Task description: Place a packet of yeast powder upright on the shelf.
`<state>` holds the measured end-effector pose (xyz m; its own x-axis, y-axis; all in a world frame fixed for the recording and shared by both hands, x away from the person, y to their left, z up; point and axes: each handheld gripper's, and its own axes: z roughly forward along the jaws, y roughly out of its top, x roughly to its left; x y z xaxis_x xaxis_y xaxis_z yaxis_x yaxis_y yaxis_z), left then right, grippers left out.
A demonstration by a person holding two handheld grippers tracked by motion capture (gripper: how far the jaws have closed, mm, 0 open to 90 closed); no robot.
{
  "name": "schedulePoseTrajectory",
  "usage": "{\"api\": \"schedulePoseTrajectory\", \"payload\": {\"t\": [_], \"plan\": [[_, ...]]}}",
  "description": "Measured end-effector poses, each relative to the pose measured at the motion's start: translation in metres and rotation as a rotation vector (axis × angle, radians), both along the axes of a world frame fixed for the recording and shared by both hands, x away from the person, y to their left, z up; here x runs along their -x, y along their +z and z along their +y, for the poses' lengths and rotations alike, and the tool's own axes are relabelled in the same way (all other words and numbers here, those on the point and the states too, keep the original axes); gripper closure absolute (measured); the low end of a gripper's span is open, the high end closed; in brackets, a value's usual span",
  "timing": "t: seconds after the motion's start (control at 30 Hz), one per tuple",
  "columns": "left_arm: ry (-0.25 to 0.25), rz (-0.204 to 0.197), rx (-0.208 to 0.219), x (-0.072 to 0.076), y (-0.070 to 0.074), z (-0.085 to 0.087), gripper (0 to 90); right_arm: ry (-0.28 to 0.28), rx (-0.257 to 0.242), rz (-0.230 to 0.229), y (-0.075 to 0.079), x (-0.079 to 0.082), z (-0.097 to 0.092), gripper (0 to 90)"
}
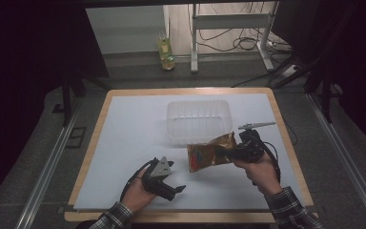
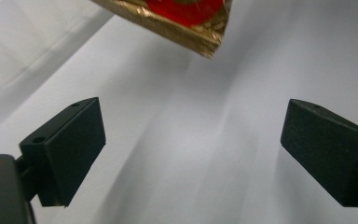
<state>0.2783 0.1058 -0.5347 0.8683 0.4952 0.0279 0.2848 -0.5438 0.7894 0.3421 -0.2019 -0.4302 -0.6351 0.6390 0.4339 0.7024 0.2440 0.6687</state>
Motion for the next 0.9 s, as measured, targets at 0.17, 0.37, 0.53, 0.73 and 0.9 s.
{"api": "schedulePoseTrajectory", "payload": {"t": [0.17,0.37,0.53,0.73,0.9], "plan": [[-0.001,-0.006,-0.007,0.0,0.0,0.0,5.0,-0.008,-0.009,-0.012,0.006,-0.003,-0.001,65.2],[0.0,-0.013,-0.01,0.0,0.0,-0.001,4.6,-0.015,-0.01,-0.023,0.013,-0.008,-0.001,65.2],[0.0,-0.014,-0.016,0.0,-0.001,-0.001,4.7,-0.027,-0.002,-0.022,0.016,-0.013,-0.001,65.2],[-0.003,-0.014,-0.025,0.0,-0.002,-0.002,4.8,-0.05,-0.004,-0.033,0.024,-0.023,-0.003,65.2],[-0.002,-0.014,-0.025,0.0,-0.002,-0.002,4.8,-0.069,0.002,-0.037,0.029,-0.03,-0.004,65.2]]}}
